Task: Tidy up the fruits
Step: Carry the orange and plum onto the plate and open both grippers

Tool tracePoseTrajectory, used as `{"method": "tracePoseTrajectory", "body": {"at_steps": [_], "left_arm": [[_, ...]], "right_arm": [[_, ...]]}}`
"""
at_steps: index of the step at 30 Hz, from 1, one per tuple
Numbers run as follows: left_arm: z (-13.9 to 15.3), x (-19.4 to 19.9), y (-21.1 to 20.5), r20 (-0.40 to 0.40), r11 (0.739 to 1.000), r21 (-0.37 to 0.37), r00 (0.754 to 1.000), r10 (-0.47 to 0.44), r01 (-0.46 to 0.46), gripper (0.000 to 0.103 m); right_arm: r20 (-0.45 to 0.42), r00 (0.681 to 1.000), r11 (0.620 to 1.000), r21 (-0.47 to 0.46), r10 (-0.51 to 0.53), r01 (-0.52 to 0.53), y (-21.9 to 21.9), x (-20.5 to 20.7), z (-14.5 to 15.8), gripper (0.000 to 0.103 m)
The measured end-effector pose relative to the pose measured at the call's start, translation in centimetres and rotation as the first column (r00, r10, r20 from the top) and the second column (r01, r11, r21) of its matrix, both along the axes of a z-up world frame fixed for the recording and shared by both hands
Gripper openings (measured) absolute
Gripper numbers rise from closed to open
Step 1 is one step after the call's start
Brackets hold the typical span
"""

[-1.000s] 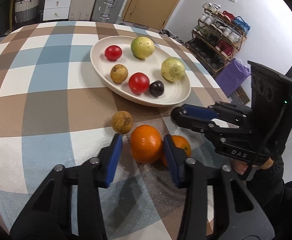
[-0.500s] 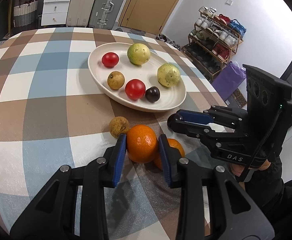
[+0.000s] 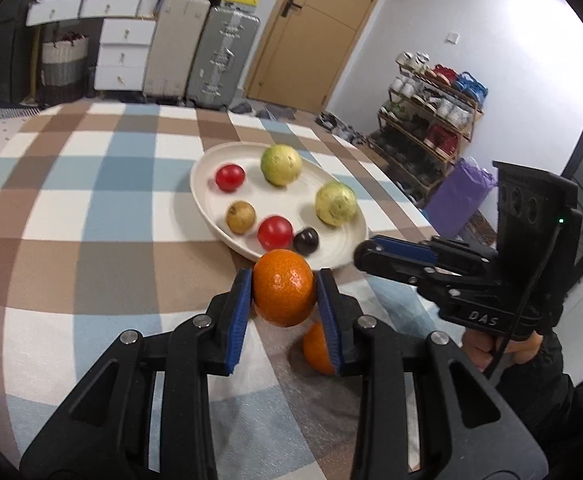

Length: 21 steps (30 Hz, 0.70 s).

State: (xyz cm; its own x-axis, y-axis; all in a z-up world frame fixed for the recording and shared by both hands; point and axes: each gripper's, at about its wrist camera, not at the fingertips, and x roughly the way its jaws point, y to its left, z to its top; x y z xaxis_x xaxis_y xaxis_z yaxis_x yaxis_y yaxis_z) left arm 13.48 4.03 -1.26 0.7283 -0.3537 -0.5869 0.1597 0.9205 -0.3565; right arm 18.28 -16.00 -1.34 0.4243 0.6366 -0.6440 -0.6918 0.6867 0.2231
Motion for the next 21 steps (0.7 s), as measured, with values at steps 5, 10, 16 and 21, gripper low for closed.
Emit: {"method": "tracePoseTrajectory", "body": {"at_steps": [5, 10, 16, 21], "left_arm": [[0.9, -0.6, 0.8, 0.073, 0.997, 0.018, 0.994, 0.078, -0.079, 0.03], [1.3, -0.8, 0.6, 0.119, 0.992, 0.059, 0.987, 0.107, -0.115, 0.03], [1.0, 1.5, -0.9, 0.099, 0.985, 0.116, 0.988, 0.119, -0.131, 0.03], [1.1, 3.8, -1.9, 0.1, 0.984, 0.131, 0.989, 0.111, -0.124, 0.03]], "right_arm": [[0.011, 0.998, 0.997, 0.041, -0.064, 0.064, -0.9, 0.7, 0.4, 0.026], [0.012, 0.994, 0.993, 0.049, -0.107, 0.107, -1.4, 1.3, 0.5, 0.026], [0.007, 0.99, 0.988, 0.072, -0.14, 0.139, -1.9, 1.8, 0.4, 0.026], [0.008, 0.985, 0.981, 0.091, -0.17, 0.168, -2.3, 2.1, 0.5, 0.026]]}}
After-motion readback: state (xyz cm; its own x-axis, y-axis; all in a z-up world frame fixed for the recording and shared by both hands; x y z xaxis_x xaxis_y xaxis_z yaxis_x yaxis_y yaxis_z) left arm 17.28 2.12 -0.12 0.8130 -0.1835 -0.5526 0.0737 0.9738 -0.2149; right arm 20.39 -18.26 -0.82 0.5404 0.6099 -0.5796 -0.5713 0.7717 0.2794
